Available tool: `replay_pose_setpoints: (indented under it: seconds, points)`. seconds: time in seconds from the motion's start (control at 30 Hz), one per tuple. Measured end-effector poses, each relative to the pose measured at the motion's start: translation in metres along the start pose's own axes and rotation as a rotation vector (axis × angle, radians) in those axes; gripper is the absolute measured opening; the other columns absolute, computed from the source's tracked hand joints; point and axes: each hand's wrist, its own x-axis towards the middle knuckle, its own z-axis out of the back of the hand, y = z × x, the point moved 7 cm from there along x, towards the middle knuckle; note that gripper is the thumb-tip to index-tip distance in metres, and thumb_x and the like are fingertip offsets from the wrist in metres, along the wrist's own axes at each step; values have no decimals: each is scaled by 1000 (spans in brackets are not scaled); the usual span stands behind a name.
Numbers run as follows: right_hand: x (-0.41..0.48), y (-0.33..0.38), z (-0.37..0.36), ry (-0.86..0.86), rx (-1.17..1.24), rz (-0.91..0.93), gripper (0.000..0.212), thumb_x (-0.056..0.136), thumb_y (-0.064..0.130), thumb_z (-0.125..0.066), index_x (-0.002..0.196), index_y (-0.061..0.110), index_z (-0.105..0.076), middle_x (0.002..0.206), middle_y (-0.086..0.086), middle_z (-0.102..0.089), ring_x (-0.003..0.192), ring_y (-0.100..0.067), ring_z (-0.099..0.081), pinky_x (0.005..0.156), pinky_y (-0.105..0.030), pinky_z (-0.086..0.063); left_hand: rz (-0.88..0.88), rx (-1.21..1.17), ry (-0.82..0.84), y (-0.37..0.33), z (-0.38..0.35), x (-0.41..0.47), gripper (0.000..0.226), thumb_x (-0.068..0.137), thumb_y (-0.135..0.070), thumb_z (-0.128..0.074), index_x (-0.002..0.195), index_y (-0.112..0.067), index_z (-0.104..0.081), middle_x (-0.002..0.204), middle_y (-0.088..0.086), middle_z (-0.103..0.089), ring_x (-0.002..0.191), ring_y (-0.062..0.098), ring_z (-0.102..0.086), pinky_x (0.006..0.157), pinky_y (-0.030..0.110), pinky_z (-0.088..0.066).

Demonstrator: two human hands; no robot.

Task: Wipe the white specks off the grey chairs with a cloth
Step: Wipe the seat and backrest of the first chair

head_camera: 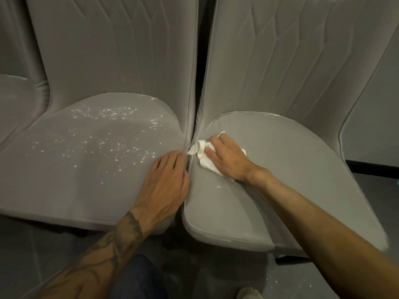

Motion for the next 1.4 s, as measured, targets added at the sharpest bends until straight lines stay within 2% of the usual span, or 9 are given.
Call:
replay_pose_setpoints:
  seconds: [0.1, 0.2, 0.33, 0.53, 0.73, 0.9, 1.13, 1.3, 1.4]
  points:
    - [11, 4, 2, -36, -29, -105, 32, 104, 37, -39, 113, 8, -52, 110, -17, -49, 101, -35, -50, 93, -44, -40, 43, -75, -2, 5, -4, -3, 44, 103, -23, -34, 132, -1, -58, 129, 21, -64, 118, 36, -64, 110, 47, -47]
    - [-31, 35, -8, -42, 2, 56, 31, 104, 38, -38, 112, 12, -51, 105, -12, -49, 94, -29, -49, 89, -39, -40, 128, -242, 30, 15, -12, -6, 48, 107, -23, -43, 146, 4, -50, 143, 26, -56, 132, 41, -57, 118, 42, -33]
    - [-71, 48, -10, 43, 4, 180, 24, 104, 41, -37, 109, 21, -47, 102, -2, -46, 90, -18, -45, 83, -32, -38, 59, -162, 17, 11, -17, -7, 50, 100, -21, -47, 136, 13, -57, 131, 34, -63, 120, 51, -64, 110, 51, -35]
    - [-24, 27, 3, -29, -40, -72, 31, 104, 36, -38, 117, 11, -52, 110, -12, -50, 101, -30, -49, 95, -44, -39, 27, -177, -10, 8, -12, -7, 52, 89, 2, -74, 135, 18, -54, 131, 41, -60, 118, 59, -62, 108, 62, -34]
    - [-99, 59, -9, 22, 11, 151, 23, 105, 45, -31, 110, 26, -43, 103, 5, -43, 87, -11, -40, 82, -30, -39, -54, -45, -39, 4, -8, -4, 45, 88, -11, -66, 127, 10, -62, 124, 32, -66, 113, 49, -68, 102, 60, -50]
    - [-52, 33, 12, -40, -50, -94, 31, 104, 35, -39, 120, 12, -53, 111, -12, -51, 101, -30, -51, 94, -43, -40, -6, -81, 8, 8, -11, -2, 45, 94, -3, -68, 137, 7, -58, 137, 30, -60, 127, 46, -59, 115, 57, -42]
    - [-111, 72, -11, -16, -35, 68, 28, 104, 45, -31, 113, 23, -46, 104, 0, -46, 91, -17, -45, 85, -32, -41, -21, -52, 38, 7, -11, -4, 47, 95, -10, -68, 136, 7, -57, 137, 30, -59, 129, 47, -58, 114, 57, -41]
    - [-77, 45, 8, -94, -53, -205, 31, 104, 37, -38, 117, 14, -53, 109, -10, -50, 99, -27, -50, 92, -44, -41, -11, -52, -11, 4, -4, -1, 32, 98, -7, -57, 130, 0, -59, 131, 22, -61, 122, 39, -59, 111, 50, -43]
    - [-96, 67, -4, -126, -45, -184, 30, 104, 41, -34, 114, 18, -51, 108, -6, -49, 96, -23, -49, 89, -42, -44, -11, -58, -16, 4, -2, -2, 32, 99, -13, -53, 127, -1, -59, 128, 21, -62, 119, 38, -60, 108, 50, -45]
